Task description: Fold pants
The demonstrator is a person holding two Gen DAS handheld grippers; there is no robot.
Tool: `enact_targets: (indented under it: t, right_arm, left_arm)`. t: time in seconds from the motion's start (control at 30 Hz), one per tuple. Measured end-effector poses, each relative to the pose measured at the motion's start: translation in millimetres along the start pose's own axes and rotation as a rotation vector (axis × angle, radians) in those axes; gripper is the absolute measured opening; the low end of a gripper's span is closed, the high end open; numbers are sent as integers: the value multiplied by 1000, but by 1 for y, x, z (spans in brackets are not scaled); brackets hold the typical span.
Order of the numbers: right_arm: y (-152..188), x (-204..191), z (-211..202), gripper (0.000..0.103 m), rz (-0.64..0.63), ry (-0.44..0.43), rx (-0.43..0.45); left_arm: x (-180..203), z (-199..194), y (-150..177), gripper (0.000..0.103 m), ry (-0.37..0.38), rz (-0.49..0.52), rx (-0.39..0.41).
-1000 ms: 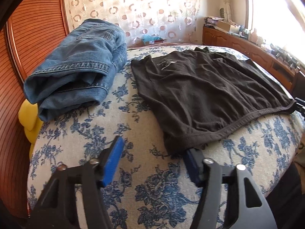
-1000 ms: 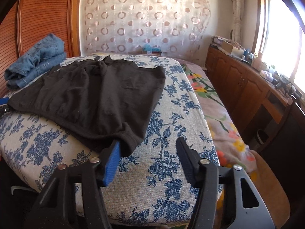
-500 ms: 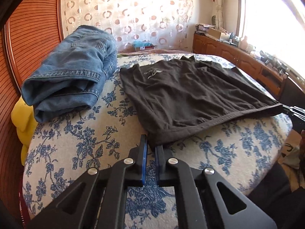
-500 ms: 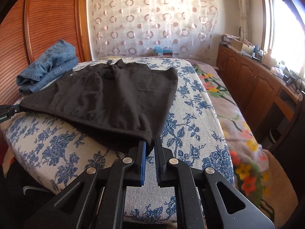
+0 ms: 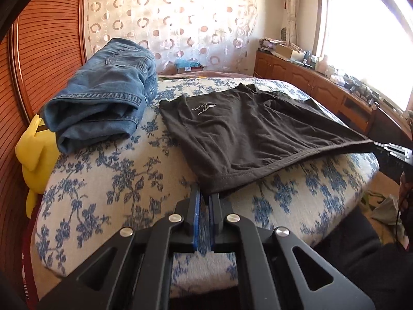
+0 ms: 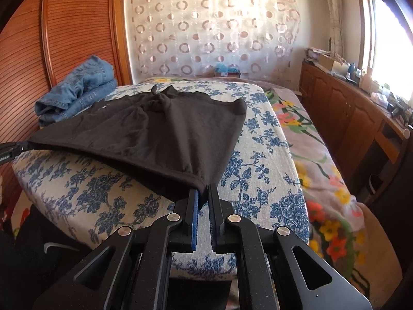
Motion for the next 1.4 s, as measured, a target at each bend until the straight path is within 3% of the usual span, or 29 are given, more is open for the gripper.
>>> enact_targets:
  t: [0.47, 0.67, 0.8, 0.9, 0.97, 1.0, 1.2, 1.4]
  right_arm:
    - [20, -4, -9, 5, 31, -27, -53]
    - [13, -6, -20, 18, 33, -45, -52]
    - [7, -17, -32, 22, 5, -68, -24]
    - [1, -21, -33, 27, 3, -71, -4]
    - [-2, -22, -29, 31, 5, -68, 2]
    - [-3, -23, -26, 32, 6, -69, 2]
    - [-6, -20, -10, 41, 38, -54, -1]
    - [6, -6, 5, 41, 77, -15, -40]
  left_arm:
    - [5, -10, 23, 8, -23, 16, -54]
    - [0, -19, 16, 23, -34, 13, -37]
    - [-2, -27, 8, 44, -23, 7, -14]
    - [-2, -30, 2, 51, -20, 7, -5]
    - [-3, -30, -2, 66, -27, 10, 2]
    - [-3, -30, -5, 68, -26, 7, 8]
    - [-2, -18, -13, 73, -32, 11, 9]
    - [4, -1, -18, 73, -30, 16, 7]
Point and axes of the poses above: each gripper's, at about its wrist camera, not at the fingertips, and z roughly the way its jaws point, x to its right, y to its underside, the point moved 8 cm from there along z, roughly the way its jaws point, and after that the axes turned 2 degrees about -x, right-handed, at the moved point
